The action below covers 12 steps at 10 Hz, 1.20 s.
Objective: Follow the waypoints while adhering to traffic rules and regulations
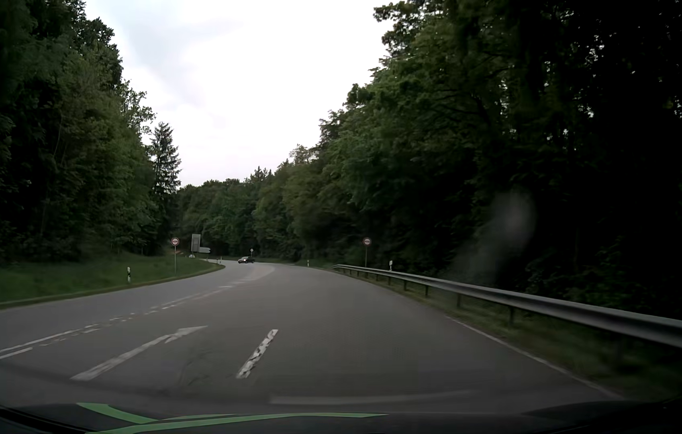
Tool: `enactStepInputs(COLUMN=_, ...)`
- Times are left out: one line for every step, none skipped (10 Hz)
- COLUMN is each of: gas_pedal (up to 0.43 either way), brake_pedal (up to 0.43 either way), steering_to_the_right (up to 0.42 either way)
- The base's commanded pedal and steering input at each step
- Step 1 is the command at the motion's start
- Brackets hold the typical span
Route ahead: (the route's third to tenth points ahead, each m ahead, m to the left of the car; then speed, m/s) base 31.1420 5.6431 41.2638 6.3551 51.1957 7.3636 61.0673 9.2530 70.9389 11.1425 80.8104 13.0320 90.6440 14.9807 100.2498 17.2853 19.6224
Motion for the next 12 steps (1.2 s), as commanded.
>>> enactStepInputs(gas_pedal=0.118, brake_pedal=0.0, steering_to_the_right=-0.014)
enactStepInputs(gas_pedal=0.118, brake_pedal=0.0, steering_to_the_right=-0.013)
enactStepInputs(gas_pedal=0.118, brake_pedal=0.0, steering_to_the_right=-0.013)
enactStepInputs(gas_pedal=0.118, brake_pedal=0.0, steering_to_the_right=-0.013)
enactStepInputs(gas_pedal=0.118, brake_pedal=0.0, steering_to_the_right=-0.013)
enactStepInputs(gas_pedal=0.118, brake_pedal=0.0, steering_to_the_right=-0.014)
enactStepInputs(gas_pedal=0.118, brake_pedal=0.0, steering_to_the_right=-0.014)
enactStepInputs(gas_pedal=0.118, brake_pedal=0.0, steering_to_the_right=-0.015)
enactStepInputs(gas_pedal=0.118, brake_pedal=0.0, steering_to_the_right=-0.015)
enactStepInputs(gas_pedal=0.118, brake_pedal=0.0, steering_to_the_right=-0.015)
enactStepInputs(gas_pedal=0.118, brake_pedal=0.0, steering_to_the_right=-0.015)
enactStepInputs(gas_pedal=0.118, brake_pedal=0.0, steering_to_the_right=-0.016)
